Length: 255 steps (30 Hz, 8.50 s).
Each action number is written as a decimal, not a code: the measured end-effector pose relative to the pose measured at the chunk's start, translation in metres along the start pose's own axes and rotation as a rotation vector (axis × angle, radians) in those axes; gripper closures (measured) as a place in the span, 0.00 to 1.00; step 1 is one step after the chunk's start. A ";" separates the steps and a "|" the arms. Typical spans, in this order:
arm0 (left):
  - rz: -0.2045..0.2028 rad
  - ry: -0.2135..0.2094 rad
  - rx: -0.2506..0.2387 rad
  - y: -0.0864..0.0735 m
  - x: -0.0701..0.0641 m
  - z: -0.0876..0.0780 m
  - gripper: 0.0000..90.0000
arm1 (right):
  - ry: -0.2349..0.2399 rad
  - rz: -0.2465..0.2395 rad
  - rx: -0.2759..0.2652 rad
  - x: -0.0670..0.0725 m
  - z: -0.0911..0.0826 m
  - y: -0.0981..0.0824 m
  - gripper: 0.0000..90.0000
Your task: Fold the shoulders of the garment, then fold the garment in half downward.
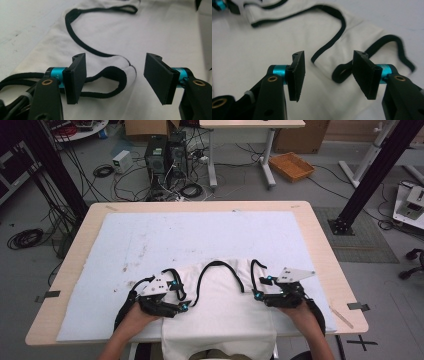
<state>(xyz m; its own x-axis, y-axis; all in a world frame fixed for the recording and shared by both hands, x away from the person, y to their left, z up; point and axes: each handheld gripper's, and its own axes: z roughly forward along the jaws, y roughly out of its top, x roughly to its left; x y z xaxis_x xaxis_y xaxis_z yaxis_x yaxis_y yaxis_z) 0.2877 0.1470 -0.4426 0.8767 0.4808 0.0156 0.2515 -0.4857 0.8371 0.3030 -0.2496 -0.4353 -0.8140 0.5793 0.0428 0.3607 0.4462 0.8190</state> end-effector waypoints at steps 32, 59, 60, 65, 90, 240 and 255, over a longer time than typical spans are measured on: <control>-0.275 0.040 -0.270 -0.020 0.022 -0.046 0.40 | -0.107 0.014 -0.058 0.006 -0.032 -0.011 0.50; -0.283 0.294 -0.325 -0.032 0.039 -0.054 0.27 | -0.342 0.139 -0.152 -0.023 -0.041 -0.018 0.23; -0.281 0.294 -0.328 -0.032 0.039 -0.055 0.27 | -0.344 0.138 -0.156 -0.023 -0.041 -0.019 0.23; -0.282 0.295 -0.329 -0.032 0.039 -0.054 0.27 | -0.345 0.146 -0.159 -0.023 -0.043 -0.020 0.23; -0.348 0.325 -0.235 -0.012 0.073 -0.040 0.27 | -0.287 0.150 -0.139 -0.041 -0.018 0.006 0.23; -0.526 0.252 -0.110 0.007 0.083 0.001 0.59 | -0.352 0.282 -0.034 -0.082 -0.009 0.008 0.50; -0.434 0.203 -0.088 0.003 0.060 0.005 0.95 | -0.268 0.172 0.036 -0.063 -0.004 0.003 0.93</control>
<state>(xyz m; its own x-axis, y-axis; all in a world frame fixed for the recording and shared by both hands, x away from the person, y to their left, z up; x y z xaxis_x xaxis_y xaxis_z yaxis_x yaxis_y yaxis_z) 0.3434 0.1712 -0.4419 0.5988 0.7622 -0.2458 0.5325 -0.1497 0.8331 0.3532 -0.2873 -0.4337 -0.5920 0.8056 0.0227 0.5025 0.3469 0.7919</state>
